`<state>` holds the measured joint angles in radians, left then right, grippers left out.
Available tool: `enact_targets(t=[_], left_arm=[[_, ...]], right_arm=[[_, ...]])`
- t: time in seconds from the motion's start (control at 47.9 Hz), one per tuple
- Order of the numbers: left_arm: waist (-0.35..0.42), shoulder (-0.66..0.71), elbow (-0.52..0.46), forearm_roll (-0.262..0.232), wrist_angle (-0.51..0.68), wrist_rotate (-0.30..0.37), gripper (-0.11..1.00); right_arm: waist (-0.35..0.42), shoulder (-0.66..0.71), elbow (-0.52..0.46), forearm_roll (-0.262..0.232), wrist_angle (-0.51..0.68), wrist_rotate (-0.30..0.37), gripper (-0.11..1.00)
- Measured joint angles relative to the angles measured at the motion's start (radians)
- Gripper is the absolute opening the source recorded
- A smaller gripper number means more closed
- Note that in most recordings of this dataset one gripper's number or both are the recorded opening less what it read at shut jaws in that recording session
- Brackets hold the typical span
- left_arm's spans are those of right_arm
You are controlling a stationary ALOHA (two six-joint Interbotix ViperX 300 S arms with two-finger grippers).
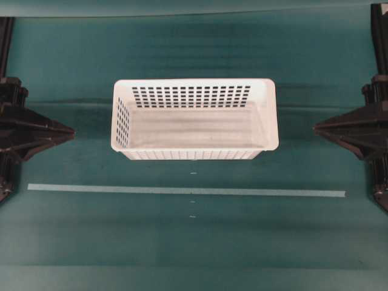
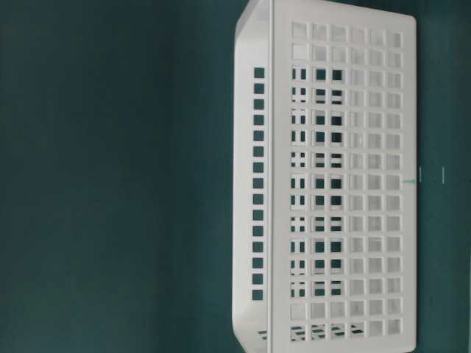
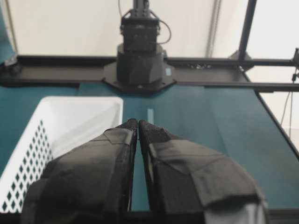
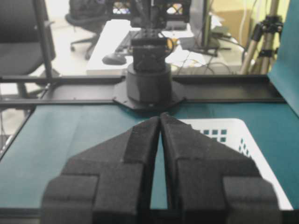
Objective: Lift the white basket with both hands.
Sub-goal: 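Move both grippers toward the left and right short ends of the white basket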
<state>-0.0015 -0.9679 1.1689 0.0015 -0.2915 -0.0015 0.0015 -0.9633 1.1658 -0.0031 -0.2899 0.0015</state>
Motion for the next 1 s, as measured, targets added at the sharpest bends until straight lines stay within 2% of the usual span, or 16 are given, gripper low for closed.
enact_targets(t=[0.063, 0.167, 0.334, 0.459, 0.563, 0.814, 0.897, 1.002], left_arm=[[0.0, 0.0, -0.018, 0.005, 0.025, -0.035, 0.09], [0.011, -0.005, -0.064, 0.009, 0.083, -0.106, -0.04], [0.02, -0.011, -0.12, 0.011, 0.16, -0.175, -0.06], [0.025, -0.006, -0.163, 0.012, 0.221, -0.241, -0.06], [0.049, 0.015, -0.212, 0.011, 0.273, -0.344, -0.06], [0.137, 0.114, -0.324, 0.012, 0.482, -0.733, -0.06], [0.149, 0.149, -0.345, 0.014, 0.554, -0.821, -0.06], [0.156, 0.195, -0.371, 0.014, 0.635, -0.891, -0.06]], right_arm=[[-0.002, 0.0, -0.009, 0.014, 0.006, 0.009, 0.1], [-0.017, -0.002, -0.072, 0.117, 0.066, 0.052, -0.01], [-0.12, 0.012, -0.192, 0.295, 0.342, 0.155, -0.03], [-0.221, 0.037, -0.255, 0.382, 0.526, 0.284, -0.03], [-0.284, 0.072, -0.304, 0.391, 0.664, 0.379, -0.03], [-0.344, 0.181, -0.388, 0.382, 0.813, 0.486, -0.03], [-0.373, 0.221, -0.407, 0.38, 0.851, 0.529, -0.03], [-0.403, 0.272, -0.425, 0.38, 0.917, 0.588, -0.03]])
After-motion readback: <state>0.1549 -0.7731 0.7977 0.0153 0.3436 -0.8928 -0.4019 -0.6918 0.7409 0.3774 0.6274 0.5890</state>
